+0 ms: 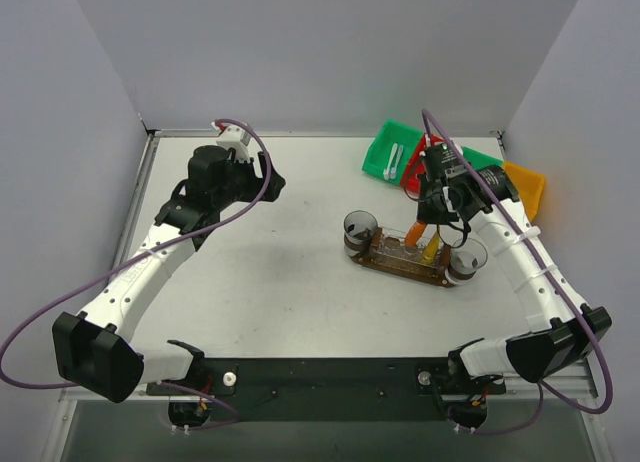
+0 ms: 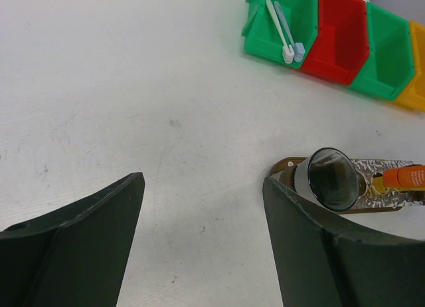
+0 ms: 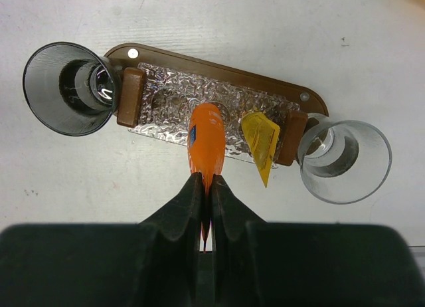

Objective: Prepare toiletry sets of a toothbrush and toothpaste on the tray

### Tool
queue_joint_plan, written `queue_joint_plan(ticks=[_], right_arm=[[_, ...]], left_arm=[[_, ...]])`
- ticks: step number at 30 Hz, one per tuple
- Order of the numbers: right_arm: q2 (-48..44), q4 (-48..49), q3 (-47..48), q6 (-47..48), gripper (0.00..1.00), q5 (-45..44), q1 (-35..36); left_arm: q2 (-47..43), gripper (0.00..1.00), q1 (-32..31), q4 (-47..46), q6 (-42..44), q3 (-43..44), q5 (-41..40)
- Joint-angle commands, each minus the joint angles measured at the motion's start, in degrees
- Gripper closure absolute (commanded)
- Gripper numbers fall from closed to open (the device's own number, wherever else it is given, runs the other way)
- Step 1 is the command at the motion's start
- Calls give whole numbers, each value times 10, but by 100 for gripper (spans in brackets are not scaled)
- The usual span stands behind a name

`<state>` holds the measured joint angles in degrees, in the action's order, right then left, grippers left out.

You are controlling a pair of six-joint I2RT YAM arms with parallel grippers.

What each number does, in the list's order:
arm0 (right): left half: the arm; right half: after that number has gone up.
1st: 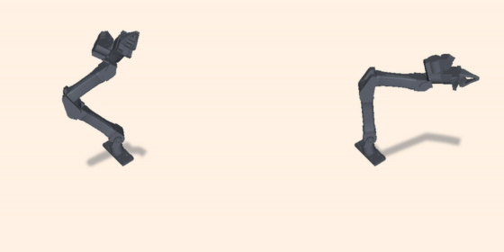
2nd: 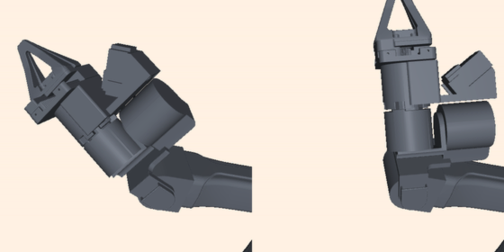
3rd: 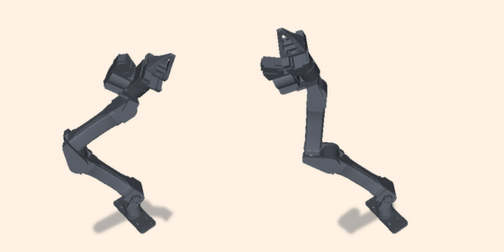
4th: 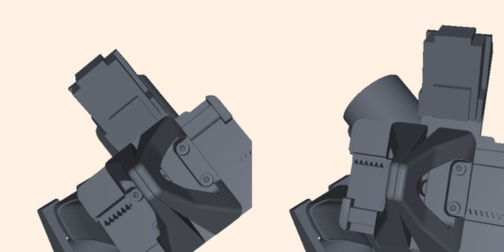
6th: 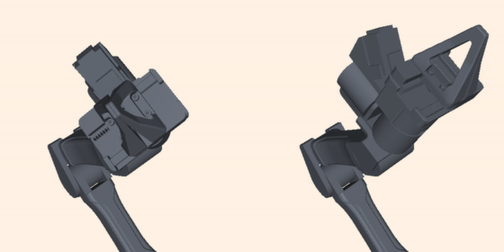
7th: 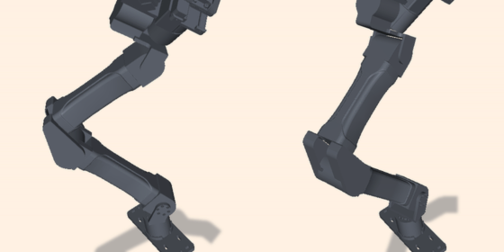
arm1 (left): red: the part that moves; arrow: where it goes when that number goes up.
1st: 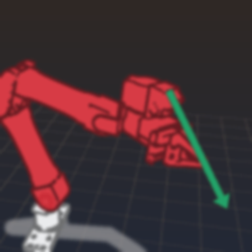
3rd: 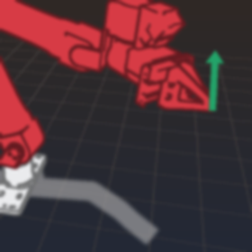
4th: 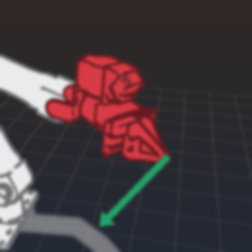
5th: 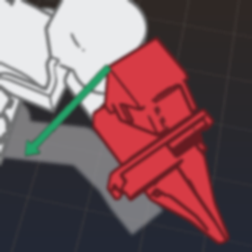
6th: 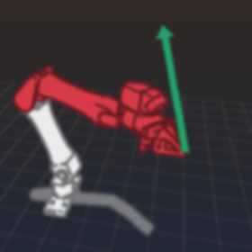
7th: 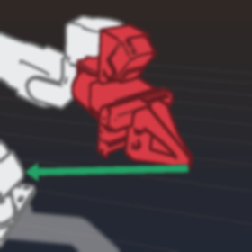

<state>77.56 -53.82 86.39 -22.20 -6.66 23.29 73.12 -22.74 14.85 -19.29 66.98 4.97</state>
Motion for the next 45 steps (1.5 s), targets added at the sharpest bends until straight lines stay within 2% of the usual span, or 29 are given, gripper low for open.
queue_joint_plan(ticks=[1,18,45], right_arm=[[10,-2,5,14,100,-16,2],[16,-3,-21,17,100,-29,11],[36,50,-69,29,100,-27,13]], left_arm=[[-18,18,8,-11,2,0,8],[-16,18,13,-13,0,-4,19],[-11,18,20,-18,-1,-4,23]])
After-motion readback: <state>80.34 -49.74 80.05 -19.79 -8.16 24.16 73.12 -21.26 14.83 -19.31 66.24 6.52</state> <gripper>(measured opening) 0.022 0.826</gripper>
